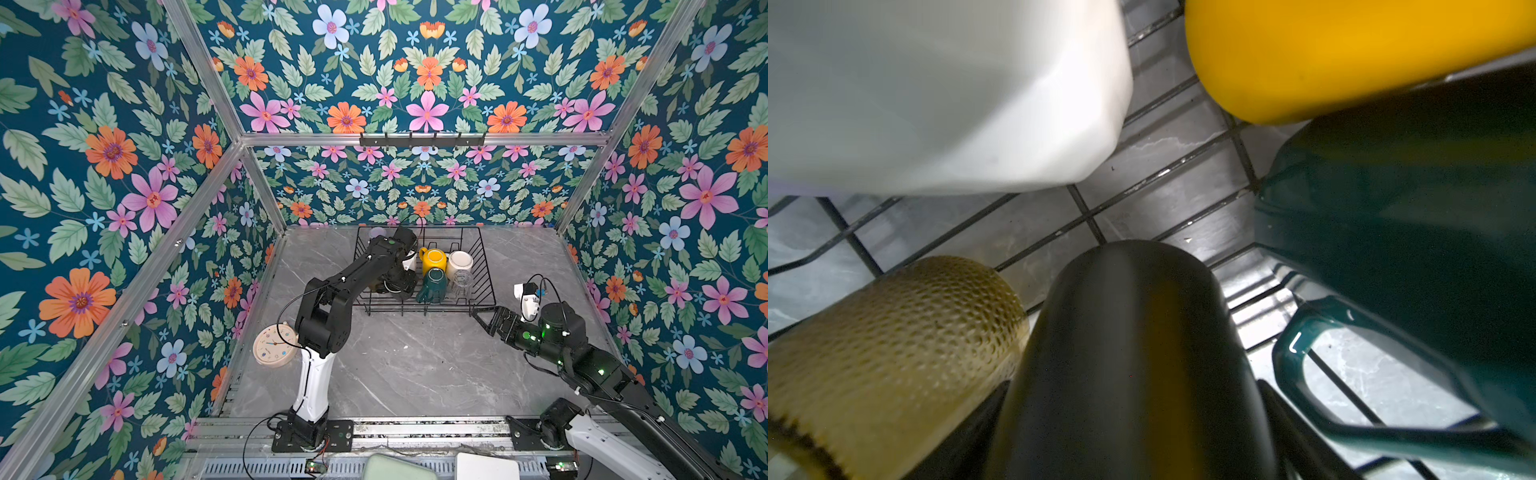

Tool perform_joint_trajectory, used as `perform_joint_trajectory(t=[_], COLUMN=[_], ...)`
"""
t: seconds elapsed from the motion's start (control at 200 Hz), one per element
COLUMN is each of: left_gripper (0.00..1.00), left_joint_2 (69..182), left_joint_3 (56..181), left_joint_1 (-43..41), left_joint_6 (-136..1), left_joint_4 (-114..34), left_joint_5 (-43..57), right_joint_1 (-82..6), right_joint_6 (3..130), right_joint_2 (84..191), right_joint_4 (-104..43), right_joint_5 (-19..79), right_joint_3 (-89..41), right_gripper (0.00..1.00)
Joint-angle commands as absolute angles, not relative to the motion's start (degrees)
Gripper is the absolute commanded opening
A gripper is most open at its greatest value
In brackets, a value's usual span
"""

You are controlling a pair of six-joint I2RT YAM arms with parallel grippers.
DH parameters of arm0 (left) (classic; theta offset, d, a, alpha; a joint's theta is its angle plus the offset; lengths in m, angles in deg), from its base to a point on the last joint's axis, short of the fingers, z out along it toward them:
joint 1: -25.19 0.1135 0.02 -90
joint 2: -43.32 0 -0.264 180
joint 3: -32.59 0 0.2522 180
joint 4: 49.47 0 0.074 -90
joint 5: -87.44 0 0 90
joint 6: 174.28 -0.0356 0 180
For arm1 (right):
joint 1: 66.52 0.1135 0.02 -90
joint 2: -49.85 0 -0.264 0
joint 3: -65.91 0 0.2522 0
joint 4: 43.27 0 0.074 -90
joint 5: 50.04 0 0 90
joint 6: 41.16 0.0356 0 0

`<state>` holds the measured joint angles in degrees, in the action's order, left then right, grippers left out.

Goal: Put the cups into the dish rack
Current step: 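Lower the black mug upside down into the rack with the left gripper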

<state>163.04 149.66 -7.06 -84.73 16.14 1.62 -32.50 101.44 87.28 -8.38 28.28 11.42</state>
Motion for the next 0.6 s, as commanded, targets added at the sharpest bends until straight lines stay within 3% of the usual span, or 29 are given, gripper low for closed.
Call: perform_joint_trajectory(t=[0.0,0.205,0.405,0.465,0.595], left_gripper=[0.67,0.85,0.88,0.96,0.97], left_joint_2=[162.9,162.9,162.7,162.6,162.3], left_joint_3=[150.1,150.1,150.1,150.1,150.3], left_joint_1=[-7.0,-7.0,-7.0,-7.0,-7.1], left_joint_6=[-84.6,-84.7,-84.6,-84.6,-84.5], left_joint_4=[15.4,15.2,15.0,14.9,14.8], left_joint_5=[1.0,0.9,0.8,1.1,1.7], right_joint_1=[-32.4,-32.4,-32.4,-32.4,-32.5], right_joint_6=[101.8,101.9,102.0,102.0,102.0], right_joint_2=[87.0,86.7,86.4,86.4,86.1], right_joint_4=[-9.4,-9.4,-9.1,-9.1,-8.9], right_joint_5=[28.5,28.6,28.7,28.8,29.0], right_joint_3=[11.5,11.6,11.6,11.6,11.6], right_gripper=[0.99,0.99,0.99,0.99,0.99])
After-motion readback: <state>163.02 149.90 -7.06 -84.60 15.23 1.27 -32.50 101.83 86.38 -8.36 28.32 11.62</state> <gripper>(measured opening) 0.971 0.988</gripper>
